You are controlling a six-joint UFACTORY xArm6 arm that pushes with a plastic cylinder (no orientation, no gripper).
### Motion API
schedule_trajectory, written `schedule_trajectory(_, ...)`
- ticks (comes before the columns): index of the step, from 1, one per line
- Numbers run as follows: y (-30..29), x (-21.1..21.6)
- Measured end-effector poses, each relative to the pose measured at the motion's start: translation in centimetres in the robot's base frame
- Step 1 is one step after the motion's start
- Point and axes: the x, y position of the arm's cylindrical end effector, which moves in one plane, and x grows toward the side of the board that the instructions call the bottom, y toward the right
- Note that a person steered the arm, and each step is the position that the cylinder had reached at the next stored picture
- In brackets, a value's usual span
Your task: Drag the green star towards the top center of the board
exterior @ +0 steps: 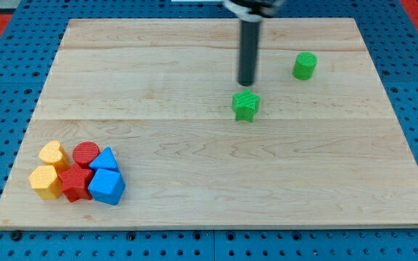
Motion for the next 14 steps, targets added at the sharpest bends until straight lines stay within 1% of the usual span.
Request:
schedule_trajectory(1, 6.0, 5.1)
schedule_trajectory(2, 3.7, 8.6)
schedule_trajectory(3, -5.2, 8.0)
schedule_trajectory(4, -7.9, 1.7)
schedule_trajectory(5, -8.0, -2.3)
schedule_trajectory(6, -7.9, 2.8)
schedule_trajectory(7, -5.2, 8.2)
schedule_trajectory(8, 0.5, 8.0)
schedule_trajectory(9, -2.2, 3.1)
schedule_trajectory(10, -8.7, -2.6)
schedule_trajectory(11, -14.0, -6.8)
schedule_trajectory(12, -13.4, -4.4)
schedule_trajectory(13, -12.7, 1.9)
schedule_trajectory(14, -15.2, 4.6)
